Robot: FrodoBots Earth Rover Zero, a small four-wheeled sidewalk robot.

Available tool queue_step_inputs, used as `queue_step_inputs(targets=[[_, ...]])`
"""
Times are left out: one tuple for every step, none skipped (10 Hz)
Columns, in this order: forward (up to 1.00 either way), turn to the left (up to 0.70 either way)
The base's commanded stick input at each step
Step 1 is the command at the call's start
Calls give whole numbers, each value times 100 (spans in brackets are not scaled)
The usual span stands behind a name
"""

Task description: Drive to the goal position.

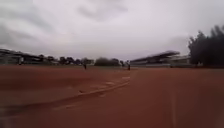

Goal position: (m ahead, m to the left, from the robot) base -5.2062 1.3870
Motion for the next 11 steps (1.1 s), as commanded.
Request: queue_step_inputs(targets=[[0,50],[0,50],[0,50],[0,50],[0,50],[0,50],[0,50],[0,50],[0,50],[0,50],[0,50]])
